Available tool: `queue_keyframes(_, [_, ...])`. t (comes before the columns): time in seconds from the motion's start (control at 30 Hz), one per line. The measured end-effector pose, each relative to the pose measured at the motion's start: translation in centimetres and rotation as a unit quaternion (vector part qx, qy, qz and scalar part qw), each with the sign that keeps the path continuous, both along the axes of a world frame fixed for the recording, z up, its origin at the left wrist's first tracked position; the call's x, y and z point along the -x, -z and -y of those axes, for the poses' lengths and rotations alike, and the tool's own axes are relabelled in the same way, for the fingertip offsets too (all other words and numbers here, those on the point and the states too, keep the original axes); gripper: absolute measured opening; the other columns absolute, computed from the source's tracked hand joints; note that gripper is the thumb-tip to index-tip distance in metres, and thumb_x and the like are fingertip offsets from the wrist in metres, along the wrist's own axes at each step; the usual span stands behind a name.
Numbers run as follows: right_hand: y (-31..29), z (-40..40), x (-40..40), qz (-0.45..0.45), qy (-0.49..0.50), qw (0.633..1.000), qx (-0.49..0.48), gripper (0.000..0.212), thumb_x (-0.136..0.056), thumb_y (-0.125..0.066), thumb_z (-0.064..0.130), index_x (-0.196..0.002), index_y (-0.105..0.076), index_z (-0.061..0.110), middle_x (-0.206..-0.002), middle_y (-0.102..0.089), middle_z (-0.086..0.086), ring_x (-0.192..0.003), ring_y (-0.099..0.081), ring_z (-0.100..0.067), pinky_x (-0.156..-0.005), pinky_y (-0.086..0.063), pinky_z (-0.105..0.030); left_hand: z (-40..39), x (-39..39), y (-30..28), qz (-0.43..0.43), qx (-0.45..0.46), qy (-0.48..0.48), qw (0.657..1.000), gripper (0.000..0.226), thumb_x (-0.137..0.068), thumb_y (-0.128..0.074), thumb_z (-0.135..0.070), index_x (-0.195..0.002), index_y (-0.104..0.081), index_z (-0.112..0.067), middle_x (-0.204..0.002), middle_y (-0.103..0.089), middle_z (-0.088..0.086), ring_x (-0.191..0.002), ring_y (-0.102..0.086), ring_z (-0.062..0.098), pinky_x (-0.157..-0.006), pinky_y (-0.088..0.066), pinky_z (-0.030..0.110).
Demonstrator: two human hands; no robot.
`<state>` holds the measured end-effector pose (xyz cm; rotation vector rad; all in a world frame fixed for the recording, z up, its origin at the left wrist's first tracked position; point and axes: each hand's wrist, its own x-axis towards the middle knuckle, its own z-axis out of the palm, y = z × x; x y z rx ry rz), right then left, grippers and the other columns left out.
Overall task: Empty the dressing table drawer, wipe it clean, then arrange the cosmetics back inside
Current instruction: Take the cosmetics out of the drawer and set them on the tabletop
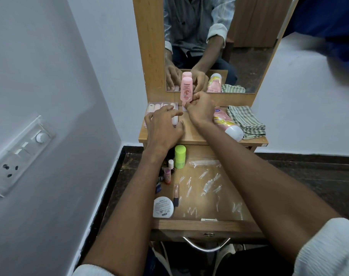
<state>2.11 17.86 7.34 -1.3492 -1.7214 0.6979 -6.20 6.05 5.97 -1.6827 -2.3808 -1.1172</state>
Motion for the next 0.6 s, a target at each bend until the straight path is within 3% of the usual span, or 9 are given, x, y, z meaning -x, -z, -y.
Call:
queue_keyframes(0.17, [-0.1, 1.8, -1.2, 0.011, 0.036, 0.999, -0.017, 0.028, -0.087, -0.077, 0.018, -0.11, -0.067, 0.006, -0.099, -0.065, -0.004, -0.094, -0.058, -0.021, -0.076, -0.039, -0.029, 0.7, -0.3, -0.2, -0.015, -0.027, 0.025, 0.999, 0.032, -0.091, -0.069, -0.024, -0.12, -0.078, -0.034, -0.143, -0.064, -0.007, -0.133, -0.054, 0.015, -0.101, -0.02, 0.033])
queue_keyframes(0.33, [-0.5, 5.6, -3.5, -0.048, 0.034, 0.998, -0.032, 0.028, -0.083, -0.071, 0.006, -0.111, -0.07, 0.003, -0.09, -0.071, -0.006, -0.09, -0.068, -0.024, -0.083, -0.056, -0.042, 1.9, -0.4, -0.4, -0.015, -0.065, 0.051, 0.996, 0.028, -0.09, -0.072, -0.017, -0.112, -0.08, -0.032, -0.125, -0.07, -0.009, -0.119, -0.06, 0.018, -0.101, -0.041, 0.043])
queue_keyframes(0.5, [-0.1, 9.9, -6.4, -0.081, -0.058, 0.993, -0.07, 0.009, -0.084, -0.078, 0.011, -0.091, -0.075, 0.017, -0.083, -0.073, 0.011, -0.076, -0.07, -0.004, -0.074, -0.06, -0.03, 4.1, 0.1, -0.9, 0.054, -0.075, 0.074, 0.993, 0.018, -0.089, -0.073, -0.017, -0.096, -0.082, -0.032, -0.095, -0.072, -0.015, -0.071, -0.058, 0.002, -0.074, -0.055, 0.031])
queue_keyframes(0.6, [1.1, 12.3, -8.1, -0.029, -0.142, 0.987, -0.071, 0.013, -0.084, -0.074, 0.005, -0.082, -0.076, 0.017, -0.073, -0.072, 0.01, -0.064, -0.064, -0.001, -0.064, -0.054, -0.02, 5.7, -0.2, -0.6, 0.072, -0.053, 0.078, 0.993, 0.016, -0.089, -0.074, -0.02, -0.094, -0.083, -0.033, -0.089, -0.074, -0.015, -0.065, -0.058, -0.004, -0.068, -0.053, 0.026])
